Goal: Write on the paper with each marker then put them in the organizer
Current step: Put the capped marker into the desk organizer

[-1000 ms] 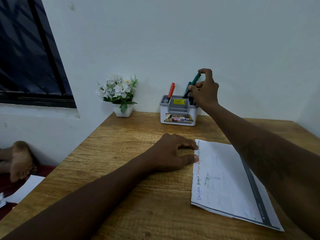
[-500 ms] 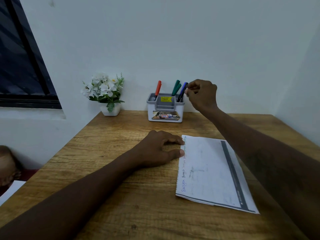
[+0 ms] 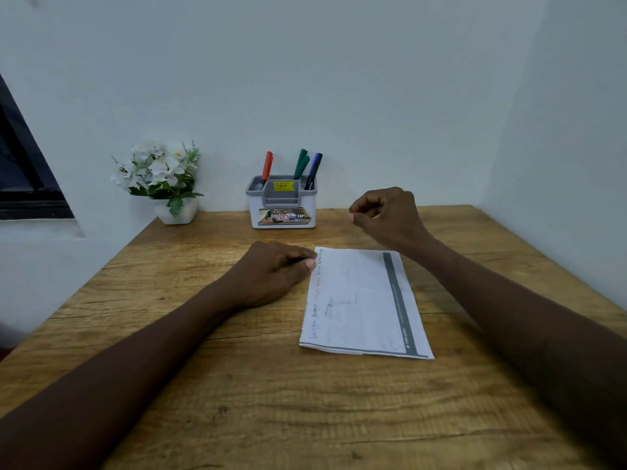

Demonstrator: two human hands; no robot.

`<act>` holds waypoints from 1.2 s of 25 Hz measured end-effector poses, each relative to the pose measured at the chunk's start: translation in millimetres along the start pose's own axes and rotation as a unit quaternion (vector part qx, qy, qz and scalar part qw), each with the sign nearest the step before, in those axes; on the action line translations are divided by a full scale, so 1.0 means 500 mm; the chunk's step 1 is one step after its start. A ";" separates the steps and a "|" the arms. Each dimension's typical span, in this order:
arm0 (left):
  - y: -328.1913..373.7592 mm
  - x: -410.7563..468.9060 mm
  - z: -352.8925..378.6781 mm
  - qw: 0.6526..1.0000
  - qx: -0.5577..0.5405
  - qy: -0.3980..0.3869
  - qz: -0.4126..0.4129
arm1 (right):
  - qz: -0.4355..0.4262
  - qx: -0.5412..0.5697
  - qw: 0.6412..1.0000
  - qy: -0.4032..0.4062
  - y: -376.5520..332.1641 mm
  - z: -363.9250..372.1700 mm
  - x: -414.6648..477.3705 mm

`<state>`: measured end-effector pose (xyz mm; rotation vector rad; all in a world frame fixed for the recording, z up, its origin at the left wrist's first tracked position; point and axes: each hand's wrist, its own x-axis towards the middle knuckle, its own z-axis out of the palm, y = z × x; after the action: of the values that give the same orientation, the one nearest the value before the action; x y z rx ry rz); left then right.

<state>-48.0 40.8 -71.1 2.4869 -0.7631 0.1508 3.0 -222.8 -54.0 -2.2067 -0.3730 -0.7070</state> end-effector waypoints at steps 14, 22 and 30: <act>0.006 -0.006 0.003 0.998 -0.044 -0.007 0.034 | 0.272 -0.228 0.931 -0.087 0.098 -0.213 -0.052; -0.001 -0.003 0.010 0.999 -0.027 -0.013 0.041 | 0.323 -0.231 0.913 -0.096 0.101 -0.200 -0.048; 0.004 -0.004 0.009 0.999 0.013 0.011 0.048 | 0.357 -0.154 0.914 -0.117 0.069 -0.228 -0.030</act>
<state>-50.9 38.0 -74.4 2.4691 -0.8770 0.2245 -35.1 -331.9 -20.8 -2.4838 0.4594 -0.0965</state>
